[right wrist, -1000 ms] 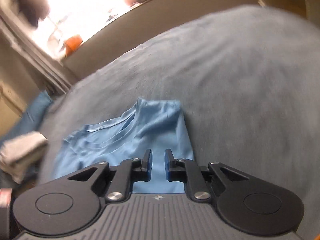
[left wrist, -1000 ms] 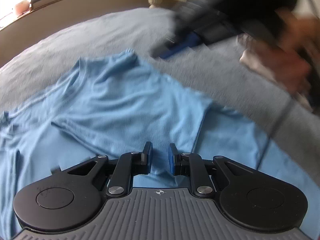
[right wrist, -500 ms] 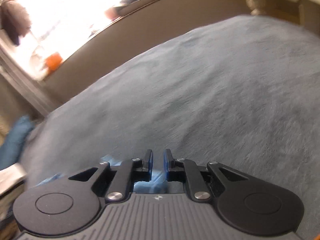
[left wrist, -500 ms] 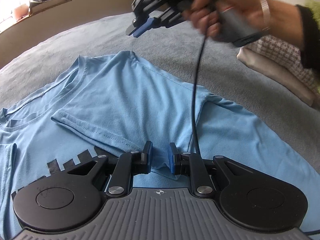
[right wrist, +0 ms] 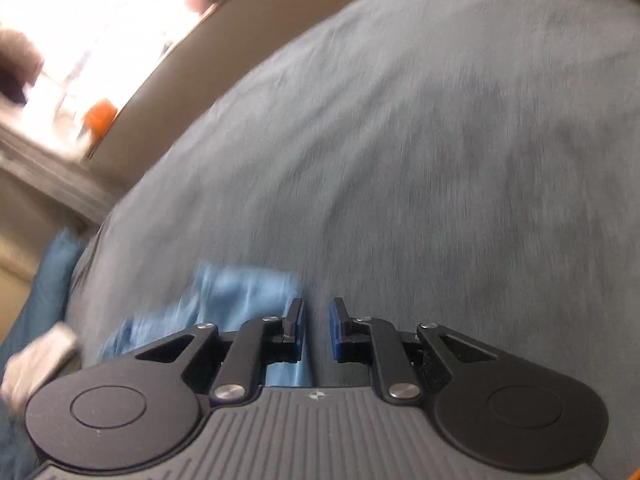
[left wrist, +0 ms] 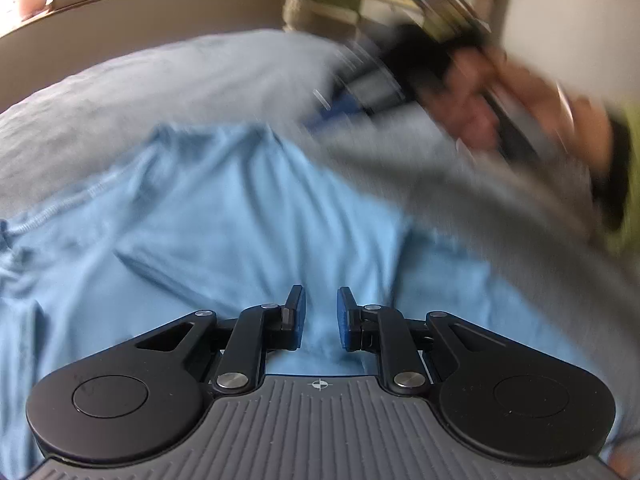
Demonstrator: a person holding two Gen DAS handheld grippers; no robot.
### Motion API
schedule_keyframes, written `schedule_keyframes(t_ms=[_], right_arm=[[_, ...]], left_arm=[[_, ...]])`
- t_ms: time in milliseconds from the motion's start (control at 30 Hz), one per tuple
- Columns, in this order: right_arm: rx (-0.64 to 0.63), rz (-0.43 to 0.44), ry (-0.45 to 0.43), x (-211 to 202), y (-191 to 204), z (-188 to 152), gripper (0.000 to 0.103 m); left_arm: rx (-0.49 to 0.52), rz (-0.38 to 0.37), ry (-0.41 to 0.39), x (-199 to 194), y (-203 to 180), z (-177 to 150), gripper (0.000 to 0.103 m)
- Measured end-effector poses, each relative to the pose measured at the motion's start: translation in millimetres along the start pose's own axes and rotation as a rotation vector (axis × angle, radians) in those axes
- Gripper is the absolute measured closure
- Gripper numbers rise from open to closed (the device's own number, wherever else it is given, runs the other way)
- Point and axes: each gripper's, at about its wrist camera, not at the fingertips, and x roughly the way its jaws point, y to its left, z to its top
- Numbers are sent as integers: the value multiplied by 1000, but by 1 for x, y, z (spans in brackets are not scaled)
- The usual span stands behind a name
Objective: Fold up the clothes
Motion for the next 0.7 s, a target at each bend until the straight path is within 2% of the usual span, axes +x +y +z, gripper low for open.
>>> schedule_keyframes(t_ms=[100,167,233,333,433,700], right_arm=[[19,69,74,-8,-12,-17,84],[23,72,91,-3,-18,-22,76],[43,103,96,-4,-26,-30,76],[55,165,104,-10,-30,-32,76],[12,161,95,-15,-31,-38,76],[-42,162,92,-22,-31,-46,78]], left_arm=[[-63,16,-26,11,19,57,86],[-140,3,5,40,31,96,78],[-231,2,37,73,43,134,74],[-315,56,75,113,50,167,74],[-301,92,134,135,46,184,74],[-206,212,317,172,22,195,74]])
